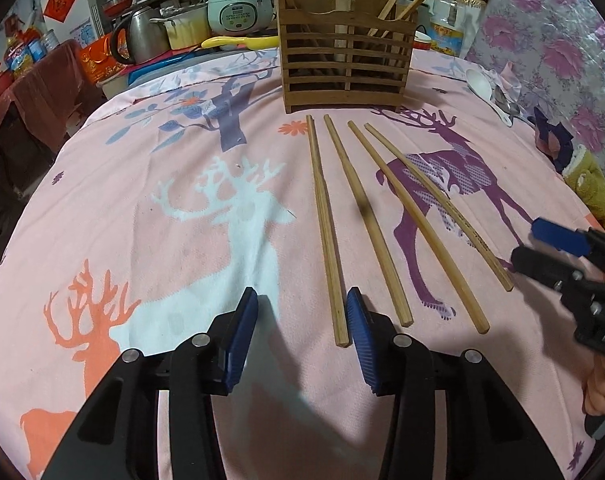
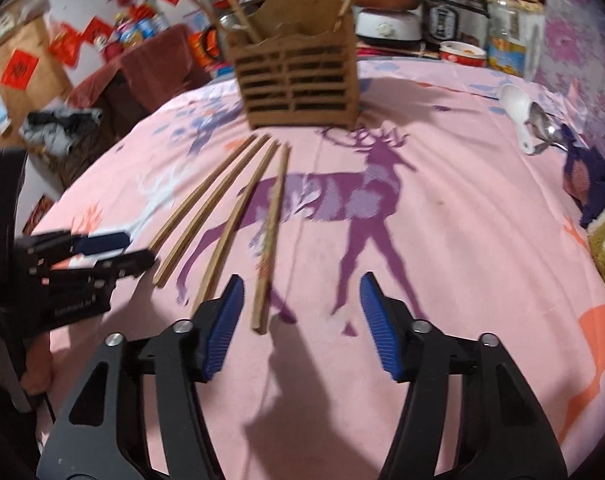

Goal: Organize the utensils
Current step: 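Close the left tool on a bamboo chopstick while the right tool grasps another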

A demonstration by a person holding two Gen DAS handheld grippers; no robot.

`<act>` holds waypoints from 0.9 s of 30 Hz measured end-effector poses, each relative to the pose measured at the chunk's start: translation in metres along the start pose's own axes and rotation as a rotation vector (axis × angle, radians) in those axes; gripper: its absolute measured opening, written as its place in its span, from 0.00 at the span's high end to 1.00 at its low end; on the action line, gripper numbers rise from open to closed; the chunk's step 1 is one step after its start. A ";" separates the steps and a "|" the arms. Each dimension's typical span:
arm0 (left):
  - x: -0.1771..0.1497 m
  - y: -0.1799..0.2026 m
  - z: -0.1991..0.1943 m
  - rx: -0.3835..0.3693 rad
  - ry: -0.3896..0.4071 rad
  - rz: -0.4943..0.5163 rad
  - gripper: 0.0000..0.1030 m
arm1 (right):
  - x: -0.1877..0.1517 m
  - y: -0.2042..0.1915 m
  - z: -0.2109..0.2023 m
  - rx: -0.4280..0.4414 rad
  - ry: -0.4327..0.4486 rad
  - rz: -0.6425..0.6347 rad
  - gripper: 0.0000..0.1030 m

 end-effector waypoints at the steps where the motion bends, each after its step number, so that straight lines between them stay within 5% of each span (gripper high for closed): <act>1: 0.000 -0.001 0.000 -0.002 0.000 -0.003 0.56 | -0.002 -0.004 0.002 -0.003 -0.009 -0.020 0.48; 8: 0.000 0.001 0.000 0.002 0.002 0.008 0.57 | -0.014 -0.023 0.011 -0.032 -0.067 -0.142 0.66; 11: -0.001 0.004 -0.002 -0.010 0.005 0.021 0.70 | -0.016 -0.026 0.008 -0.040 -0.061 -0.165 0.78; 14: -0.005 0.006 -0.004 -0.022 0.006 0.020 0.72 | -0.018 -0.019 0.005 -0.046 -0.059 -0.147 0.89; 21: -0.007 0.016 -0.003 -0.023 0.005 0.057 0.58 | -0.018 -0.009 0.006 -0.020 -0.069 -0.096 0.88; 24: -0.008 0.019 -0.005 -0.041 0.009 0.069 0.70 | -0.018 -0.011 0.006 -0.012 -0.069 -0.087 0.89; 26: -0.008 0.019 -0.006 -0.050 0.010 0.067 0.92 | -0.018 -0.011 0.005 -0.008 -0.069 -0.086 0.91; 27: -0.008 0.019 -0.006 -0.050 0.010 0.066 0.92 | -0.018 -0.011 0.005 -0.008 -0.069 -0.087 0.91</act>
Point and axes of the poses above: each gripper's, at about its wrist camera, not at the fingertips, and z roughly the way its jaws point, y to its right, x to its top, the point moved 9 cm from there along z, roughly the way its jaws point, and after that the axes turned 5 degrees about -x, right-handed, at the moved point
